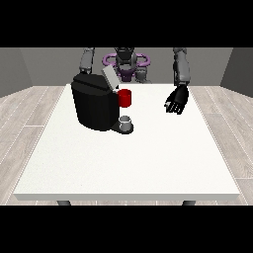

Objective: Insert the coffee pod into the coffee machine and close the lid

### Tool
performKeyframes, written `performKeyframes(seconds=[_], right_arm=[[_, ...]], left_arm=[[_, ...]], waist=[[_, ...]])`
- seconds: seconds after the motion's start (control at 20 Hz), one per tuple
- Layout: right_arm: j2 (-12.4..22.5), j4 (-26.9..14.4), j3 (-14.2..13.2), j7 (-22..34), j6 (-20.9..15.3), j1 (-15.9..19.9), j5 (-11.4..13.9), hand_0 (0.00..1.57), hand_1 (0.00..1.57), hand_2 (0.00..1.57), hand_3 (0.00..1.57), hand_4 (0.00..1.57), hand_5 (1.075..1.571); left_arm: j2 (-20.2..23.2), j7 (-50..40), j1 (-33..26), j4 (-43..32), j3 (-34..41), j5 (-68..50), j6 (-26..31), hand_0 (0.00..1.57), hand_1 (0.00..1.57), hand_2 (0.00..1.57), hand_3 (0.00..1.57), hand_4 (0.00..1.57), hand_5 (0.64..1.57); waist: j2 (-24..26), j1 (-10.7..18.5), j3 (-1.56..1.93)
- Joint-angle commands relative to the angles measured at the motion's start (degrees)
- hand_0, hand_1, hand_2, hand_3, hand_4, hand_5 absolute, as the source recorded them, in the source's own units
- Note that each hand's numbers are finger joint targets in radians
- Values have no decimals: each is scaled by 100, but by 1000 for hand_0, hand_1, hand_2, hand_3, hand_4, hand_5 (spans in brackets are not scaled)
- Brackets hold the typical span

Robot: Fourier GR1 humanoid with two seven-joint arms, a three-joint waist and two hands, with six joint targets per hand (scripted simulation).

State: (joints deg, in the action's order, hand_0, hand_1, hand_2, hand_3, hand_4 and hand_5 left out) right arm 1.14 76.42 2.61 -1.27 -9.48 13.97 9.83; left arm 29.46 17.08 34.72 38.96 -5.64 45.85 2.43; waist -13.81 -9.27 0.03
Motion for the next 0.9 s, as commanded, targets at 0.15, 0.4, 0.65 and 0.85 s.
performKeyframes(seconds=[0.15, 0.4, 0.65, 0.85], right_arm=[[103, 136, 153, 255, -56, -325, 306, 0, 0, 0, 0, 0, 1571], [-6, -204, 7, 197, -222, -207, 284, 0, 0, 0, 0, 0, 1571], [-69, -1014, -268, -520, -427, -26, 252, 0, 0, 0, 0, 0, 1571], [85, -985, -269, -193, -89, -51, 140, 0, 0, 0, 0, 0, 1571]], left_arm=[[-91, 388, 95, -508, 181, 176, -281, 1149, 1149, 1257, 1162, 466, 1571], [-329, 685, 343, -324, 428, -303, 339, 1433, 1433, 1423, 1352, 489, 1571], [-547, 204, 819, 37, 292, -253, 1002, 1413, 1413, 1400, 1314, 515, 1571], [-432, -77, 1306, 118, 387, -354, 1665, 1402, 1402, 1390, 1329, 542, 1571]], waist=[[214, -133, -6], [449, 109, -4], [557, 435, 3], [915, 244, 1]])
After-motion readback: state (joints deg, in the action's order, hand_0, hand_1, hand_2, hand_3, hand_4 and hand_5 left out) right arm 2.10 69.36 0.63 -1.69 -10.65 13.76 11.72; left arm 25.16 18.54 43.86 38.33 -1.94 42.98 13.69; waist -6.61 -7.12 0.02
